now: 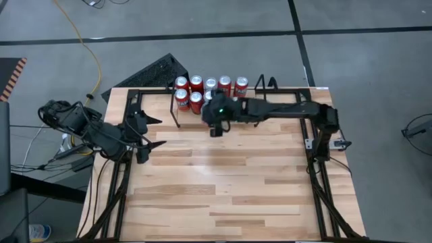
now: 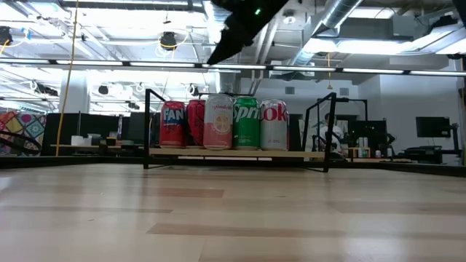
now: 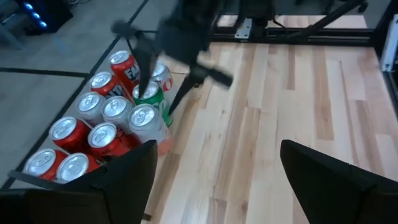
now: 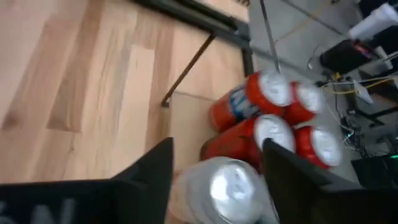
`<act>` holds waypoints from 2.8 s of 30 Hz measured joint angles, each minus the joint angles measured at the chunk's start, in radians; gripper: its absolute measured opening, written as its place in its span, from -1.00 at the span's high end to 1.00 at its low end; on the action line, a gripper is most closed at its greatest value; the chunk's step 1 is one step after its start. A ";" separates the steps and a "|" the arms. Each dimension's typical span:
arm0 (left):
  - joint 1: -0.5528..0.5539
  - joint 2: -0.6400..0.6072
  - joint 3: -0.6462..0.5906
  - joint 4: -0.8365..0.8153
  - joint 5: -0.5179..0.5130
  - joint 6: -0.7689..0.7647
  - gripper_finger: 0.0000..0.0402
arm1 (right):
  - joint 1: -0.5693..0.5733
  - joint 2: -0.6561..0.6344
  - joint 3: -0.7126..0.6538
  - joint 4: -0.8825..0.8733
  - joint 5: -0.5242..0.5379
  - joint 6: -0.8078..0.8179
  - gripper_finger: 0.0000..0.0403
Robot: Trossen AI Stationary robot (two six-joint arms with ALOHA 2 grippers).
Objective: Place canned beverage on shelf
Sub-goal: Adjust the soda cans on the shelf
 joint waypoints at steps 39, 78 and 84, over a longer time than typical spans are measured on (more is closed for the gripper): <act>-0.076 -0.001 -0.001 -0.003 -0.010 -0.022 -0.62 | 0.016 0.138 -0.001 -0.049 0.149 0.113 1.00; -0.076 -0.001 -0.001 -0.009 0.035 -0.030 -0.62 | -0.197 -0.092 -0.002 -0.386 -0.051 0.141 1.00; -0.076 -0.001 -0.001 -0.009 0.036 -0.030 -0.62 | -0.203 -0.093 -0.042 -0.381 -0.063 0.141 1.00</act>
